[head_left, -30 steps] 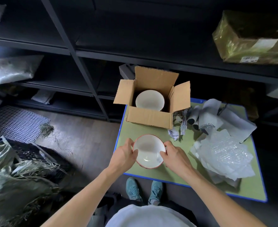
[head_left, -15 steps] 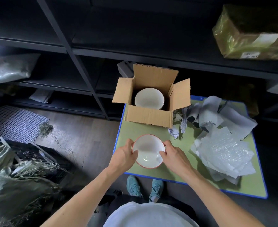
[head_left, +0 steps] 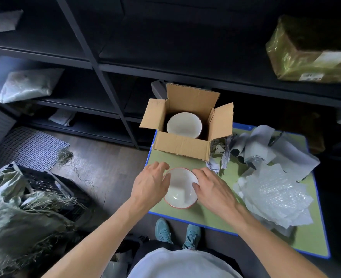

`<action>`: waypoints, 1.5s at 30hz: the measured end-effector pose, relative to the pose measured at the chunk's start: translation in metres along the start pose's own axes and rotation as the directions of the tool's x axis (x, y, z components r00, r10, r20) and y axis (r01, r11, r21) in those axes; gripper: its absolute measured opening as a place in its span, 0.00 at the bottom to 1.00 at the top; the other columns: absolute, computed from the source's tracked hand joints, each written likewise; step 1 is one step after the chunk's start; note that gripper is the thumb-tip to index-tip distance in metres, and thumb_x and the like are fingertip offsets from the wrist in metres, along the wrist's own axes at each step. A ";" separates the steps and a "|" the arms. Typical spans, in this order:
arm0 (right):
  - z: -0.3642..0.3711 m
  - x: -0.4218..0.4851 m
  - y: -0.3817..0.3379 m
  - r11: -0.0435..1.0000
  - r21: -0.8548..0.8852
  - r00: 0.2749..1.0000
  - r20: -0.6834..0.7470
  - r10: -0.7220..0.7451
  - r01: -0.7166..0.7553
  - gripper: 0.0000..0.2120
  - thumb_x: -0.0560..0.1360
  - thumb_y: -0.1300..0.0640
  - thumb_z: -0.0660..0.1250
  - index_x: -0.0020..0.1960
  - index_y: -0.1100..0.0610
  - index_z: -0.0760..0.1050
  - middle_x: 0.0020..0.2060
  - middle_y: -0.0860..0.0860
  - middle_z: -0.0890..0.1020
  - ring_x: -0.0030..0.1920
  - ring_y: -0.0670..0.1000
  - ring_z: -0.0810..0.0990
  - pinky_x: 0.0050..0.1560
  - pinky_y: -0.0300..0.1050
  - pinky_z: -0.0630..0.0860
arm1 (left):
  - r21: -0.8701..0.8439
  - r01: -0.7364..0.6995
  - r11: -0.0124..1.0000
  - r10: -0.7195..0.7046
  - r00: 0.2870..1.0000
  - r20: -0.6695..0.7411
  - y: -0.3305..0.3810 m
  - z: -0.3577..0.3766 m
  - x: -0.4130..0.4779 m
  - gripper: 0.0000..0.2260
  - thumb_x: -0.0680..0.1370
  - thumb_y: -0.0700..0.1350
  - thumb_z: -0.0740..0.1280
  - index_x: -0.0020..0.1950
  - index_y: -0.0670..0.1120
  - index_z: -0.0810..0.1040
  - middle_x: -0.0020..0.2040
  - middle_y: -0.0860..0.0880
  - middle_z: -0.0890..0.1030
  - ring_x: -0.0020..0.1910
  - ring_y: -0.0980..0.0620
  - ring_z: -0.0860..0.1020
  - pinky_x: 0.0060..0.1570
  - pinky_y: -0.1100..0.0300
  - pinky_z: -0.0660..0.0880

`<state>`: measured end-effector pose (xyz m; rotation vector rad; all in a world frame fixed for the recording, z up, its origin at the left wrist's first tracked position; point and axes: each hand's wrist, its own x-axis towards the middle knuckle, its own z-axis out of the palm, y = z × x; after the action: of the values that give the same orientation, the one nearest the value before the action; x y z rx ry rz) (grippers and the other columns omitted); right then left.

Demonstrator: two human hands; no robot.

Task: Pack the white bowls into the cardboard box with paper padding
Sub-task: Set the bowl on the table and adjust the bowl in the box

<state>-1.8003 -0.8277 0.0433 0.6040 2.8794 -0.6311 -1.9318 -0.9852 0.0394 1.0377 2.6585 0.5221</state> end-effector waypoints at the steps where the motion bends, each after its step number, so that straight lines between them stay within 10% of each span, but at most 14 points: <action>1: -0.005 0.000 -0.001 1.000 -0.009 1.000 0.003 -0.027 0.027 0.18 0.82 0.53 0.59 0.71 0.54 0.68 0.63 0.49 0.73 0.63 0.52 0.72 0.57 0.45 0.71 | 0.025 -0.024 0.999 0.025 1.000 -0.019 0.005 -0.005 -0.001 0.12 0.82 0.52 0.59 0.62 0.51 0.76 0.54 0.54 0.80 0.53 0.51 0.77 0.44 0.57 0.74; 7: -0.042 -0.006 -0.008 0.989 0.016 0.988 -0.057 -0.145 0.146 0.17 0.82 0.50 0.59 0.70 0.51 0.71 0.61 0.46 0.74 0.64 0.48 0.72 0.56 0.44 0.70 | 0.125 -0.197 0.972 0.224 0.936 -0.271 0.042 -0.035 0.006 0.06 0.80 0.45 0.64 0.46 0.47 0.80 0.39 0.51 0.78 0.37 0.47 0.75 0.35 0.52 0.73; 18: -0.077 0.074 0.013 0.985 -0.107 0.981 -0.126 -0.150 0.137 0.14 0.81 0.53 0.62 0.63 0.58 0.76 0.59 0.52 0.77 0.61 0.56 0.73 0.58 0.51 0.73 | 0.297 -0.074 0.952 0.119 0.983 -0.136 0.030 -0.048 0.078 0.19 0.80 0.54 0.60 0.64 0.44 0.73 0.61 0.46 0.74 0.60 0.45 0.73 0.52 0.52 0.72; 25: -0.071 0.120 0.013 0.986 -0.162 0.997 -0.073 0.019 -0.030 0.13 0.83 0.55 0.59 0.62 0.61 0.74 0.56 0.57 0.76 0.56 0.61 0.78 0.51 0.51 0.72 | 0.313 -0.087 0.946 0.124 0.987 -0.104 0.011 -0.037 0.118 0.29 0.79 0.65 0.55 0.65 0.41 0.68 0.58 0.46 0.72 0.58 0.47 0.71 0.59 0.55 0.70; 34: -0.059 0.172 -0.011 0.868 -0.236 0.896 -0.038 0.442 -0.438 0.12 0.78 0.62 0.65 0.60 0.61 0.76 0.53 0.58 0.83 0.54 0.59 0.82 0.40 0.46 0.70 | 0.128 -0.121 0.984 0.128 0.991 -0.044 -0.011 -0.023 0.134 0.46 0.75 0.72 0.52 0.80 0.39 0.48 0.79 0.43 0.56 0.75 0.45 0.61 0.71 0.56 0.66; 45: -0.053 0.185 -0.013 0.826 -0.123 0.835 -0.087 0.543 -0.550 0.19 0.76 0.61 0.67 0.63 0.62 0.63 0.52 0.60 0.82 0.50 0.60 0.83 0.36 0.48 0.70 | 0.134 -0.170 0.976 0.184 0.979 -0.093 -0.019 -0.020 0.137 0.48 0.72 0.73 0.50 0.78 0.37 0.55 0.75 0.42 0.63 0.70 0.45 0.66 0.66 0.57 0.68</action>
<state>-1.9761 -0.7501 0.0570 1.3624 2.5546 -0.3153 -2.0487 -0.9084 0.0372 1.3286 2.7358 0.4598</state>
